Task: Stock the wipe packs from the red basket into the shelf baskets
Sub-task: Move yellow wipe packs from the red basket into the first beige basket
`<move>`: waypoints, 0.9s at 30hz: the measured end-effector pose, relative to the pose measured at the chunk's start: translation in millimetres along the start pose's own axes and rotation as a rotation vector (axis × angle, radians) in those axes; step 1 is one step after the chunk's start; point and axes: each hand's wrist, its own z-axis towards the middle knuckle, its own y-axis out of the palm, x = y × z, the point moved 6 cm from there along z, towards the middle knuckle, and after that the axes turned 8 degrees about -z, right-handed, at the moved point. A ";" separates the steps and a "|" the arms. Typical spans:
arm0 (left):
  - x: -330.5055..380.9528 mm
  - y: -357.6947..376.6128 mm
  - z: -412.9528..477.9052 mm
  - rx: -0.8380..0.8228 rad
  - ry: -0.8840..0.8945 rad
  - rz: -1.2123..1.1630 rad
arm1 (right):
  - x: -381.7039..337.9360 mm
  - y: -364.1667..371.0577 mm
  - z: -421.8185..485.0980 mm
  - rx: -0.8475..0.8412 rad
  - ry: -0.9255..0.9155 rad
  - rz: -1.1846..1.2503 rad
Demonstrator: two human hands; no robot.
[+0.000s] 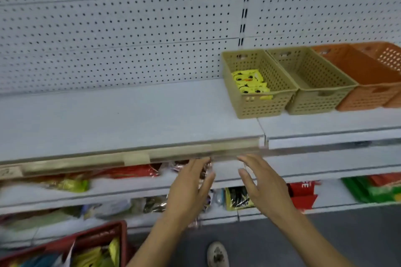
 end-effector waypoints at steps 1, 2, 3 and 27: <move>-12.1 -0.5 -23.5 -0.006 -0.046 -0.005 | -4.9 9.8 -17.8 -0.030 0.013 0.026; -24.3 -1.2 -47.3 -0.012 -0.083 -0.007 | -10.9 19.0 -35.4 -0.061 0.026 0.051; -36.3 -1.9 -71.7 -0.023 -0.110 0.003 | -17.2 29.5 -53.0 -0.095 0.040 0.072; -355.1 -193.6 -423.3 0.171 -0.884 0.014 | -300.6 355.2 -240.0 -0.846 0.093 0.277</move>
